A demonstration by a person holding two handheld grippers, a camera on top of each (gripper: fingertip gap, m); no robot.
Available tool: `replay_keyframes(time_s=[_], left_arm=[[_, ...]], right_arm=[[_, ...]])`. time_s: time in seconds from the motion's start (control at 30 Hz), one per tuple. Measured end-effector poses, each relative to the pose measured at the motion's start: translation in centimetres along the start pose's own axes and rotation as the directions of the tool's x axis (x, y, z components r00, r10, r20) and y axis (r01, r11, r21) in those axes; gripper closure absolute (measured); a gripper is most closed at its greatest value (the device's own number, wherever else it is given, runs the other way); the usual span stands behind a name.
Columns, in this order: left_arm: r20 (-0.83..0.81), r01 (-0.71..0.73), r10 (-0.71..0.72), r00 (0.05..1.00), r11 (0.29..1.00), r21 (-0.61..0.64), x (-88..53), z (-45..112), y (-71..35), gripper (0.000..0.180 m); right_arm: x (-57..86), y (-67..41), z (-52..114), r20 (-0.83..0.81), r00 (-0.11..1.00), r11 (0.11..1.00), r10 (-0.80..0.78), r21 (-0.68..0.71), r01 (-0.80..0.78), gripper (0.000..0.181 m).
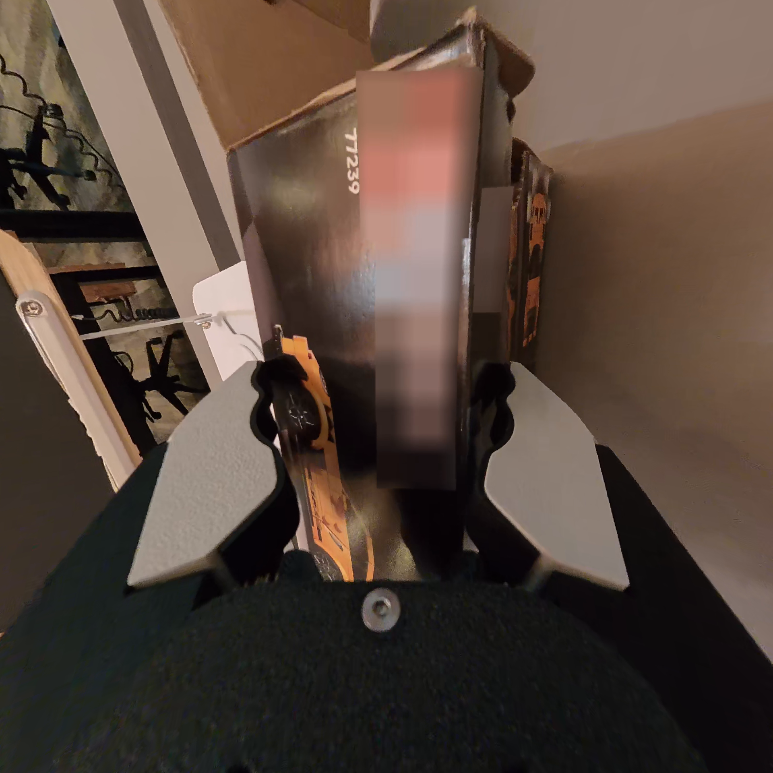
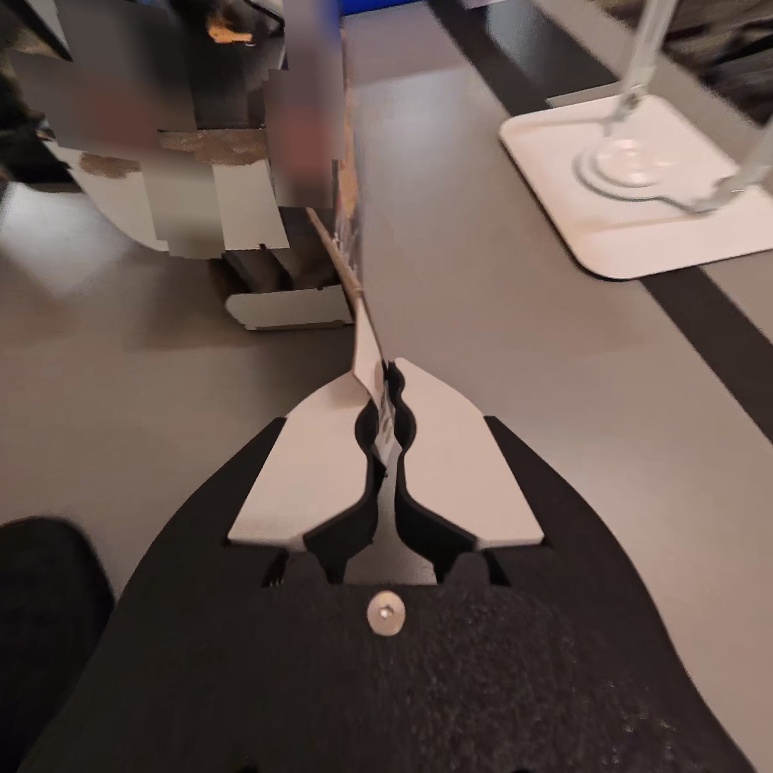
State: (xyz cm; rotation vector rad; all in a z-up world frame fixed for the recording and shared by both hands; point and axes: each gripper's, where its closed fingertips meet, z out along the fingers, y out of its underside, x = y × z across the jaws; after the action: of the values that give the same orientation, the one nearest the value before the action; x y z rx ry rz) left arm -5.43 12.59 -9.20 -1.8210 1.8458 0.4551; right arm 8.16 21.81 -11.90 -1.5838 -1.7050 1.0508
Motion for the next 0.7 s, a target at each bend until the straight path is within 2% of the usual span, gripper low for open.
replay_keyframes(time_s=[0.13,0.23,0.4,0.47,0.57,0.7], left_arm=[[-0.003,-0.017,0.017,1.000,1.000,0.009,0.0,0.0,-0.1,0.077],[-0.001,-0.047,0.047,0.999,0.999,0.021,0.1,-0.1,0.0,0.077],[0.005,-0.074,0.074,0.997,0.996,0.039,0.2,-0.2,0.0,0.079],[0.004,-0.073,0.073,0.997,0.996,0.041,0.2,-0.2,0.0,0.079],[0.002,-0.073,0.073,0.997,0.997,0.040,0.1,-0.1,0.0,0.079],[0.015,-0.095,0.095,0.995,0.995,0.025,0.3,-0.3,0.1,0.080]], right_arm=[[1.7,-1.0,0.8,0.222,0.972,0.997,0.070,-0.034,-0.064,0.177],[3.6,-3.2,2.9,0.291,0.953,0.995,0.085,0.028,-0.098,0.176],[3.6,-7.0,8.2,0.269,0.963,0.995,-0.034,0.099,0.007,0.174],[2.6,-8.0,10.5,0.240,0.964,0.992,-0.111,0.090,0.091,0.179],[-0.4,-8.6,12.9,0.273,0.941,0.980,-0.199,0.054,0.192,0.175],[-2.0,-8.5,13.6,0.296,0.936,0.980,-0.192,0.007,0.199,0.172]])
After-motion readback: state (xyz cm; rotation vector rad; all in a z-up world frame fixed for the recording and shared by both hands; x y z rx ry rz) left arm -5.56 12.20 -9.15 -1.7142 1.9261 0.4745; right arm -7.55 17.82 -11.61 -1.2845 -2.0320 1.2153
